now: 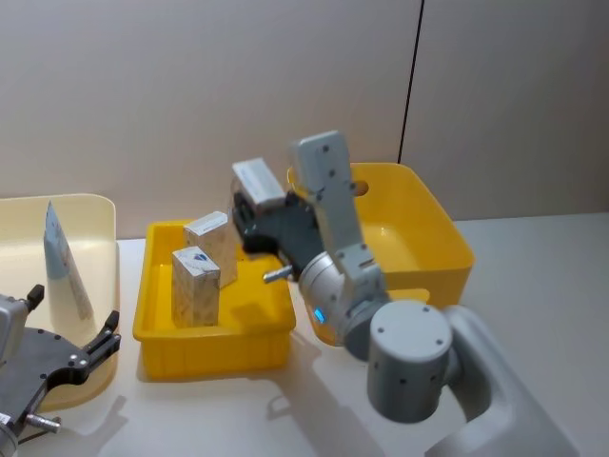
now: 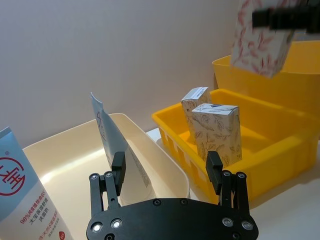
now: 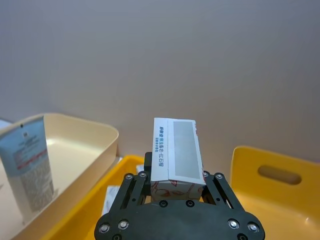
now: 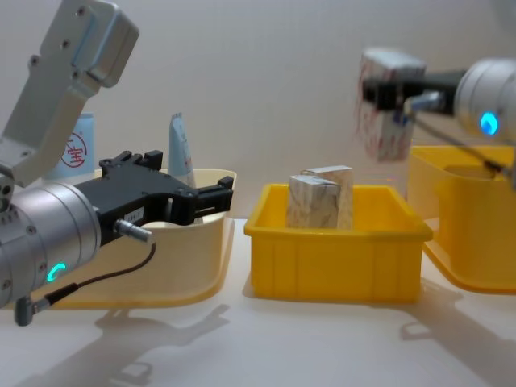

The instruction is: Bimanual collaborative sorting of washing and personal care products

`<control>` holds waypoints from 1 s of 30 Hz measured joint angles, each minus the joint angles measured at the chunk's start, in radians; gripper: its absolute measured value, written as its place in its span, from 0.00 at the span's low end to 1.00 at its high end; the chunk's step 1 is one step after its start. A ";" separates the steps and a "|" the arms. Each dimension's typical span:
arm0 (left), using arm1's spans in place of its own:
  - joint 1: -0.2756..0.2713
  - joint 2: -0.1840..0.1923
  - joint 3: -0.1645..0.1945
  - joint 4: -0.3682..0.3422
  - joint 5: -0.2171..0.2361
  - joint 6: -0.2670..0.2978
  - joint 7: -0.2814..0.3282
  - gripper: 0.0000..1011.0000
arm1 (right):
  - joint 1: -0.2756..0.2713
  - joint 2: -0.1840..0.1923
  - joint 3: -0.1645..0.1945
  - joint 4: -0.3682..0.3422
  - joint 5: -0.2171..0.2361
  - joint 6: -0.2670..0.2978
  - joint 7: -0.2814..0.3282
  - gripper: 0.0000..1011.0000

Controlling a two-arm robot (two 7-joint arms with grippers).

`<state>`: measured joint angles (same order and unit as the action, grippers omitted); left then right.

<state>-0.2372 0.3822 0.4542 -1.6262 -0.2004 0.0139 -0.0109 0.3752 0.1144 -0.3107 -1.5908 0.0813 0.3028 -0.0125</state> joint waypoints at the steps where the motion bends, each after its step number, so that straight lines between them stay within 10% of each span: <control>1: 0.000 0.000 0.000 0.000 0.000 0.000 0.000 0.99 | 0.000 0.000 0.000 0.000 0.000 0.000 0.000 0.40; 15: 0.000 0.000 0.000 0.000 0.000 0.000 0.000 0.99 | 0.046 0.071 0.122 -0.098 -0.006 -0.026 0.007 0.40; 30: 0.000 0.000 0.000 0.000 0.000 0.000 0.000 0.99 | 0.085 0.132 0.211 -0.031 -0.015 0.019 0.024 0.40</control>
<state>-0.2371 0.3821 0.4542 -1.6262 -0.2004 0.0138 -0.0109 0.4606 0.2464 -0.0993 -1.6222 0.0664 0.3216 0.0112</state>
